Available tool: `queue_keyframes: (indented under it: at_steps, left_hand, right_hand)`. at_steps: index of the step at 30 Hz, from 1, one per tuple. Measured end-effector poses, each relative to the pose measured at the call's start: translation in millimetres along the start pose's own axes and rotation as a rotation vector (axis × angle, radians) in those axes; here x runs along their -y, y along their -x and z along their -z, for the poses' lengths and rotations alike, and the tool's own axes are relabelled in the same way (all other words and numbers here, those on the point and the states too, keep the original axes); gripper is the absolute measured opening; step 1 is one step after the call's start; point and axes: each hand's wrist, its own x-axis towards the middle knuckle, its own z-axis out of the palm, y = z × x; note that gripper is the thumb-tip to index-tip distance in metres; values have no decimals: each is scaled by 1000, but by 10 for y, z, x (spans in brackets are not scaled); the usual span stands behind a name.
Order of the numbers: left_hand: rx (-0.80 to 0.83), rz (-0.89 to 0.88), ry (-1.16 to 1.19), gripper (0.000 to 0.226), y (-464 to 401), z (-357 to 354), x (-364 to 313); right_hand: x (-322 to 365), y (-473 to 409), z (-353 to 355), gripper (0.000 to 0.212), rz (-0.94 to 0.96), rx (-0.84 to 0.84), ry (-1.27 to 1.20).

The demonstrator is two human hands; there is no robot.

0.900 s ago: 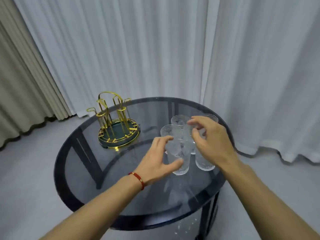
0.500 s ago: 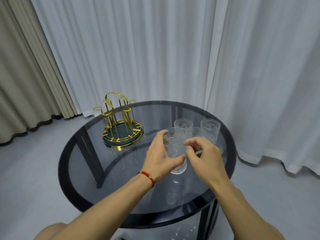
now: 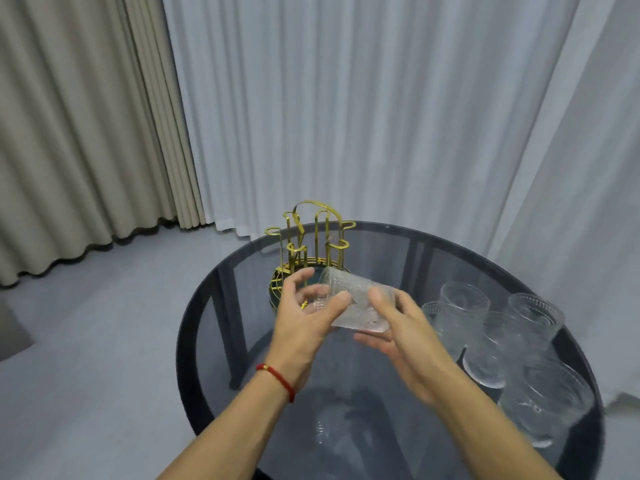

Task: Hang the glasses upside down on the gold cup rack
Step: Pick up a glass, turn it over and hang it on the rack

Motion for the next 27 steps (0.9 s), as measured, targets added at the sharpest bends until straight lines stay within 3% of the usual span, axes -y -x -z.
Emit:
queue_keyframes:
  at_steps: [2, 5, 7, 9, 12, 20, 27]
  left_hand:
    - [84, -14, -79, 67, -63, 68, 53]
    - [-1, -147, -555, 34, -210, 242, 240]
    - [-14, -196, -994, 39, -298, 356, 428]
    - [80, -112, -1226, 57, -356, 414, 611]
    - [187, -41, -1294, 66, -367, 422, 799]
    - [225, -120, -1292, 70, -408, 390, 868]
    - [153, -141, -1245, 61, -473, 418, 836]
  right_hand:
    - [65, -52, 99, 46, 93, -98, 23]
    - [328, -207, 283, 54, 279, -312, 303]
    - [582, -372, 347, 63, 354, -375, 446]
    - [842, -637, 301, 64, 412, -399, 540]
    - [1156, -1142, 86, 63, 478, -345, 634]
    - [1494, -2029, -450, 66, 507, -101, 852]
    - [1388, -2475, -555, 80, 318, 157, 1020]
